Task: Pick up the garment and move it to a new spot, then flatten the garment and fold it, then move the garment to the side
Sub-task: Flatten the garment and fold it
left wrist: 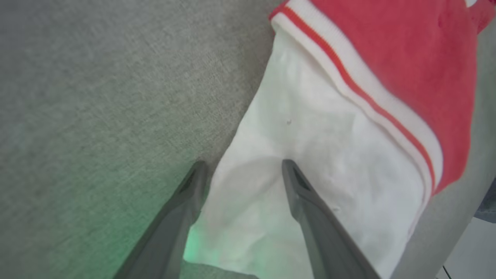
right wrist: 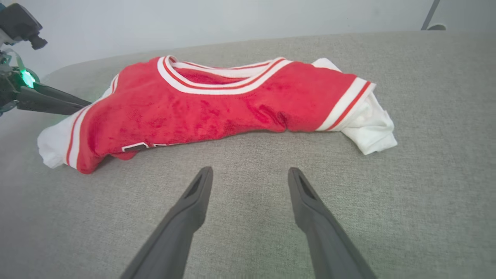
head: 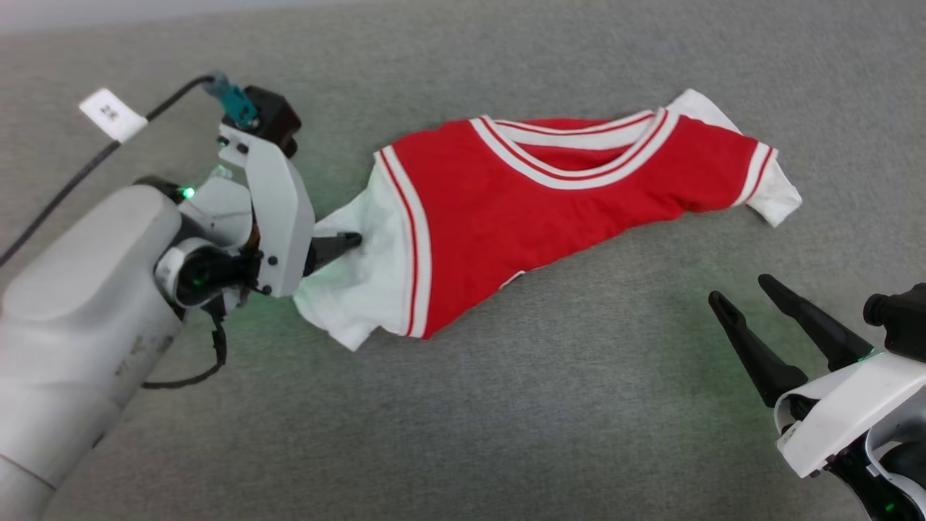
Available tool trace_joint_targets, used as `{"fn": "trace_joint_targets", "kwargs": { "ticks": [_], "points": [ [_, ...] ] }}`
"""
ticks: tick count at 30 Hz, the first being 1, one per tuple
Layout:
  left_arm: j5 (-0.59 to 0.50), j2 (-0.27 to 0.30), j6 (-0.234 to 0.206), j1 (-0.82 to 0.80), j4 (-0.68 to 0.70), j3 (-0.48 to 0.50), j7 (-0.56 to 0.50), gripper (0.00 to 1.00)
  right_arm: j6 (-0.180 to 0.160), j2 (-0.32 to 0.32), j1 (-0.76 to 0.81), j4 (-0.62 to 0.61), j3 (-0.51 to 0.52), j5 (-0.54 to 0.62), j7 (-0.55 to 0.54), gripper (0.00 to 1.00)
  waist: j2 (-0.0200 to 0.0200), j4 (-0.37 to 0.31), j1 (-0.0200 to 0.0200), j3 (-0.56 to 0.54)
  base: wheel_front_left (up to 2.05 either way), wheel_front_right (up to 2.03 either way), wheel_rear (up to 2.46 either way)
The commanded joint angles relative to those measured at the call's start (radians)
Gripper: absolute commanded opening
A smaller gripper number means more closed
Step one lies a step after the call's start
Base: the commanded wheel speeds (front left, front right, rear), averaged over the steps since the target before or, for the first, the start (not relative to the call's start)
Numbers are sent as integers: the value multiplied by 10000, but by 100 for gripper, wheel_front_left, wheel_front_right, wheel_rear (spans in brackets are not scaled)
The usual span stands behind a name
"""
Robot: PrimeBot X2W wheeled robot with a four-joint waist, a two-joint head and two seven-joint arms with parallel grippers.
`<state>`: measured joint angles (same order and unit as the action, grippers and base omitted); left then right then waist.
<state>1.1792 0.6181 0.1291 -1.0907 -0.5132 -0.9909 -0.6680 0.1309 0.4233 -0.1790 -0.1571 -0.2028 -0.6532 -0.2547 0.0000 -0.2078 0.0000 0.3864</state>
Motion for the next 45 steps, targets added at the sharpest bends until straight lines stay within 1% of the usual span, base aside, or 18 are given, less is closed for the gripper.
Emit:
{"fn": "trace_joint_targets", "kwargs": {
  "ticks": [1, 5, 6, 7, 8, 9, 12, 15, 16, 18, 22, 26, 29, 32, 37, 45],
  "points": [
    [394, 8, 15, -23, -72, -189, -221, 100, -3, -1, -97, 75, -4, -45, 104, 100, 0, -295, 0, 279, 0, 0, 0],
    [948, 78, 16, -66, -17, -527, -261, 100, -3, 45, -201, 208, 35, -79, 205, 100, 0, -294, 0, 310, 0, 0, 0],
    [1043, 112, 16, -84, 18, -634, -267, 77, -3, 58, -229, 242, 45, -96, 202, 100, 0, -288, 0, 315, 0, 0, 0],
    [1205, 127, 16, -77, 50, -725, -338, 32, -3, 71, -233, 269, 50, -108, 219, 100, 0, -281, 0, 318, 0, 0, 0],
    [1345, 150, 17, -80, 86, -802, -414, 2, -3, 82, -246, 300, 56, -126, 221, 100, 0, -269, 0, 322, 0, 0, 0],
    [1472, 171, 17, -115, 102, -859, -473, 0, -3, 115, -297, 324, 65, -132, 214, 100, 0, -258, 0, 328, 0, 0, 0],
    [1714, 235, 16, -290, 164, -1025, -510, 0, -3, 293, -551, 340, 93, -146, 120, 100, 0, -229, 0, 353, 0, 0, 0],
    [1805, 290, 16, -422, 202, -1164, -319, 0, -3, 567, -898, 376, 103, -146, -58, 100, 0, -198, 0, 364, 0, 0, 0],
    [1805, 290, 16, -422, 202, -1164, -319, 0, -3, 567, -898, 376, 103, -146, -58, 100, 0, -198, 0, 364, 0, 0, 0],
    [1841, 308, 16, -517, 225, -1270, -152, 0, -3, 836, -1224, 435, 94, -186, -289, 100, 0, -168, 0, 368, 0, 0, 0],
    [1938, 311, 16, -688, 281, -1471, 70, 0, -3, 1645, -1987, 752, -17, -62, -977, 100, 0, -50, 0, 416, 0, 0, 0],
    [2038, 310, 16, -822, 370, -1712, 271, 0, -4, 2302, -2741, 1315, -141, -350, -1891, 100, 0, 127, 0, 524, 0, 0, 0],
    [2122, 339, 7, -927, 393, -1883, 395, 0, -4, 2620, -3274, 1878, -242, -629, -2611, 100, 0, 252, 0, 618, 0, 0, 0],
    [2216, 349, -5, -1041, 392, -2024, 507, 0, -4, 2745, -3725, 2456, -338, -880, -2999, 100, 0, 358, 0, 715, 0, 0, 0],
    [2303, 366, -13, -1225, 406, -2235, 664, 0, -4, 2619, -4328, 3191, -822, -1301, -3157, 100, 0, 471, 0, 861, 0, 0, 0],
    [2479, 380, -16, -1403, 517, -2490, 866, 0, -5, 2659, -4974, 3972, -1744, -1607, -2866, 100, 0, 538, 0, 1026, 0, 0, 0]
  ]
}}
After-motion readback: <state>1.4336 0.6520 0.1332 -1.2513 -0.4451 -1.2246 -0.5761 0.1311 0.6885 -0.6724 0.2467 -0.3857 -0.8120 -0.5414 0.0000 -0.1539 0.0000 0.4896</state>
